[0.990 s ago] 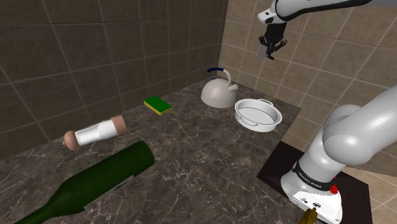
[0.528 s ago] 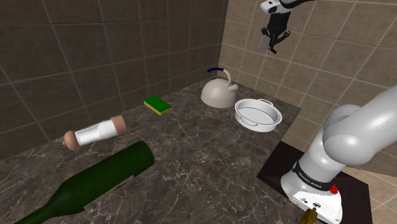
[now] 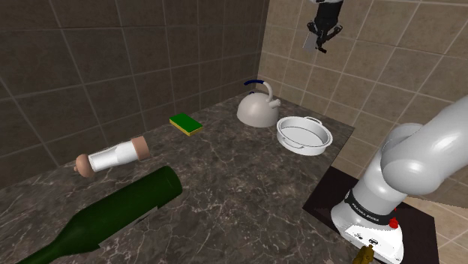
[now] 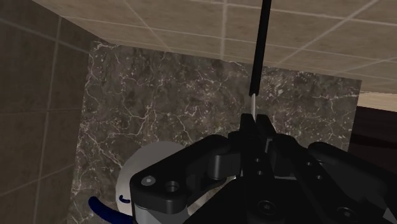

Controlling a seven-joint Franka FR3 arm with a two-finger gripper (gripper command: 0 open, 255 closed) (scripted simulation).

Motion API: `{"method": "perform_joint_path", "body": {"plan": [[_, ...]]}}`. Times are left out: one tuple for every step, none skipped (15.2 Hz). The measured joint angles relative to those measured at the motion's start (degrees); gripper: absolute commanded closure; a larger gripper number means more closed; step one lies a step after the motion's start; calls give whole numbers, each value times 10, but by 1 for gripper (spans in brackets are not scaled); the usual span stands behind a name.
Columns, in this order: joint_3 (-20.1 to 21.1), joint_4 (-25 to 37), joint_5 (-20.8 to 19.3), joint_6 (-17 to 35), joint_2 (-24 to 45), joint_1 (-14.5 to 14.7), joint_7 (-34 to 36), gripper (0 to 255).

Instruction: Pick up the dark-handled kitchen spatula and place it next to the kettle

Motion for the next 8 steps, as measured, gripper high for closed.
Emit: {"method": "perform_joint_path", "body": {"plan": [[-2,20,7,1,21,4,0,255],[-4,36,14,3,41,8,0,255],[-6,54,22,5,62,11,0,255],[-5,68,28,6,79,14,2,255],[-6,72,31,10,87,15,3,255],[-7,71,32,14,91,15,3,255],[-7,65,31,20,92,15,6,255],[-7,58,31,26,91,15,8,255]]}}
